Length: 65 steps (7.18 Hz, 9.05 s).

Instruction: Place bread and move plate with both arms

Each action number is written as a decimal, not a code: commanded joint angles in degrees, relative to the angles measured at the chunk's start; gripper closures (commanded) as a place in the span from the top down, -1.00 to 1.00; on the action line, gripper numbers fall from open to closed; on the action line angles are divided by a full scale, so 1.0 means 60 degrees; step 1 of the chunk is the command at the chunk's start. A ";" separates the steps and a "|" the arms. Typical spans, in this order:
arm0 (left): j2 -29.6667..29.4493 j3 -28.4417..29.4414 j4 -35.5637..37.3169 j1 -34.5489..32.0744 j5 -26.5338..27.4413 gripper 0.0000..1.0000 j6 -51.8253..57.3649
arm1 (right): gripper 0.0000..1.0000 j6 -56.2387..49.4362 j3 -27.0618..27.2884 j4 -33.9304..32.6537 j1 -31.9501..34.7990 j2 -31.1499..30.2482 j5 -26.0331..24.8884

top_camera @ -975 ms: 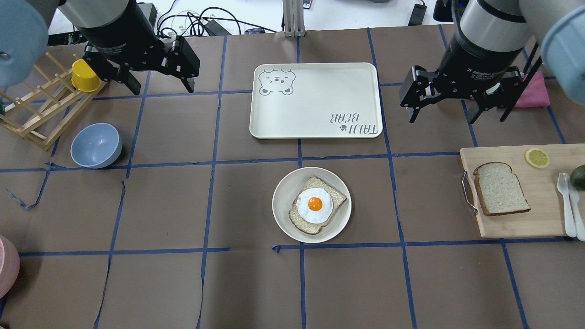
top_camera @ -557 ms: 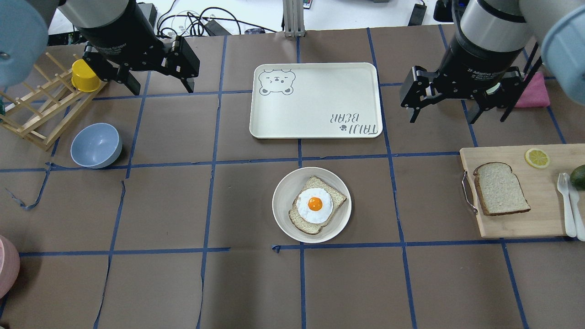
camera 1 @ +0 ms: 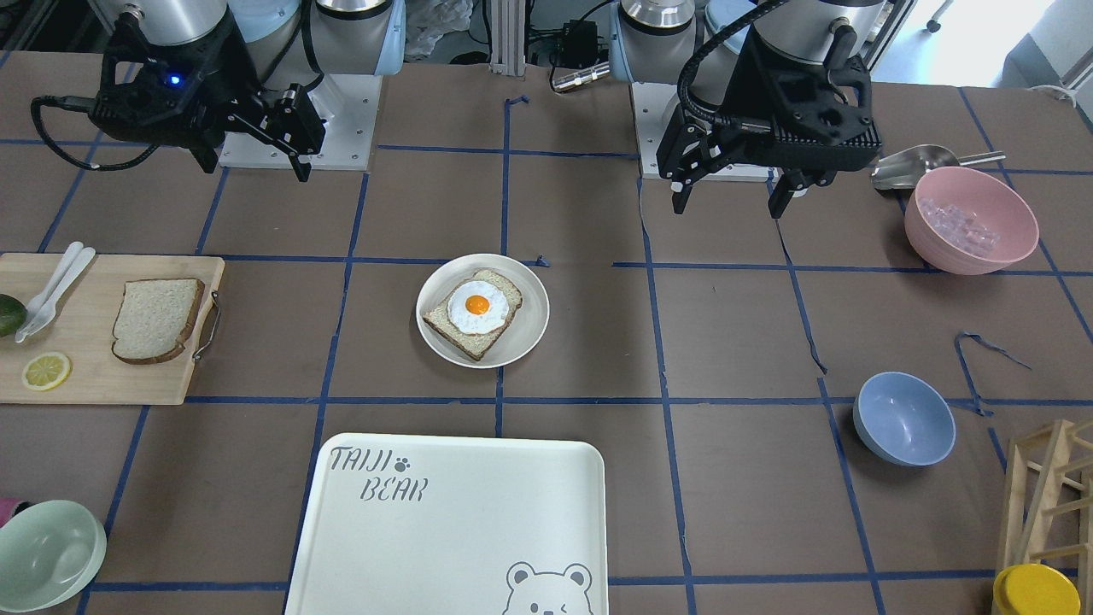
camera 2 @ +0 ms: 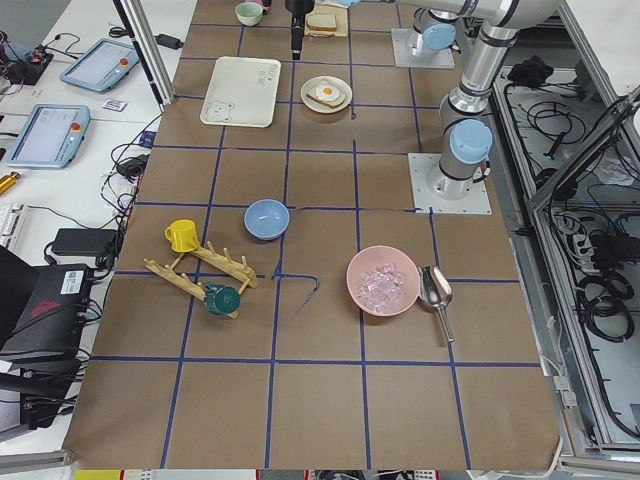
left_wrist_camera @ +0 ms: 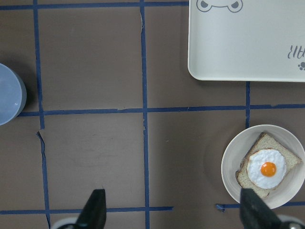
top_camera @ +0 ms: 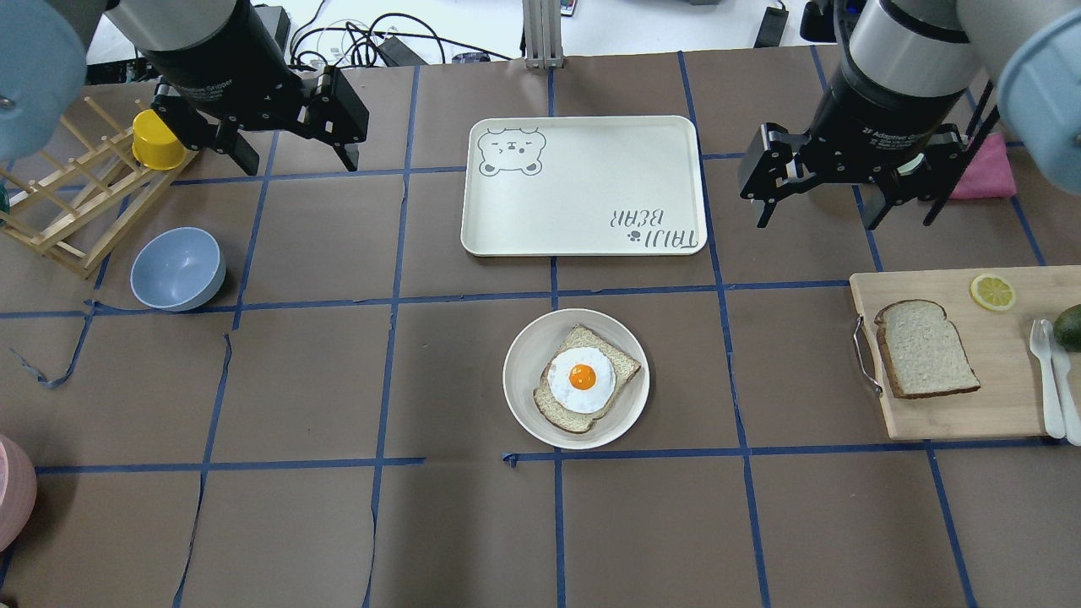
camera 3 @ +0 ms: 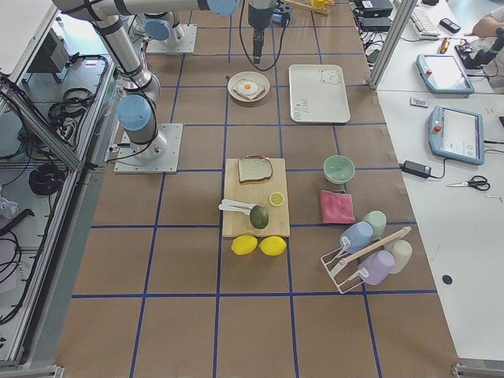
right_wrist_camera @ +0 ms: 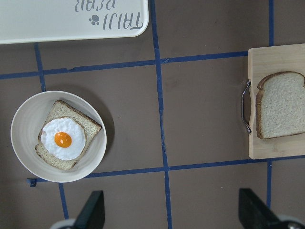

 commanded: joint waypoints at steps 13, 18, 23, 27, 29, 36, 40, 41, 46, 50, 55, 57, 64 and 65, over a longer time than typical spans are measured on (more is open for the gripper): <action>0.0062 -0.0020 -0.0044 -0.0014 0.0000 1.00 0.0003 | 0.33 -0.1003 0.0629 -0.1480 -0.1816 0.2631 -0.1708; 0.0063 -0.0021 -0.0029 -0.0014 0.0000 1.00 0.0003 | 0.36 -0.1398 0.2225 -0.4032 -0.2620 0.3908 -0.2328; 0.0063 -0.0021 -0.0029 -0.0014 0.0014 1.00 -0.0011 | 0.22 -0.1414 0.2271 -0.4327 -0.3031 0.4583 -0.2357; 0.0048 -0.0021 -0.0029 -0.0014 0.0000 1.00 -0.0011 | 0.12 -0.1356 0.2416 -0.4312 -0.3032 0.4613 -0.2372; 0.0048 -0.0021 -0.0044 -0.0014 0.0000 1.00 -0.0011 | 0.02 -0.1327 0.2505 -0.4312 -0.3032 0.4613 -0.2372; -0.0011 -0.0021 -0.0029 -0.0014 -0.0015 1.00 -0.0011 | -0.68 -0.1239 0.2637 -0.4254 -0.3047 0.4569 -0.2621; 0.0019 -0.0021 -0.0029 -0.0014 0.0000 1.00 -0.0011 | -1.00 -0.1429 0.2521 -0.3904 -0.3047 0.4438 -0.2591; 0.0033 -0.0021 -0.0029 -0.0014 0.0014 1.00 -0.0011 | -1.00 -0.1444 0.2476 -0.3714 -0.3047 0.4277 -0.2577; 0.0063 -0.0021 -0.0029 0.0001 0.0014 1.00 0.0003 | -1.00 -0.1357 0.0123 -0.0524 -0.2756 0.3763 -0.2445; 0.0077 -0.0035 -0.0044 0.0000 0.0014 1.00 0.0018 | -1.00 0.1623 -0.0732 0.0185 -0.0081 0.3719 -0.1145; 0.0195 -0.0284 -0.0029 0.0001 0.0029 1.00 0.0018 | -1.00 0.5260 -0.0732 -0.0794 0.2910 0.4450 0.0586; 0.0210 -0.0284 -0.0015 0.0015 0.0029 1.00 0.0018 | -1.00 0.5719 -0.0718 -0.1525 0.3528 0.4844 0.0616; 0.0282 -0.0358 -0.0044 0.0000 0.0029 1.00 0.0004 | -1.00 0.5851 -0.0688 -0.2291 0.3662 0.5506 0.1041; 0.0311 -0.0372 -0.0044 0.0000 0.0044 1.00 0.0003 | -1.00 0.5938 -0.0659 -0.2247 0.3763 0.5521 0.1128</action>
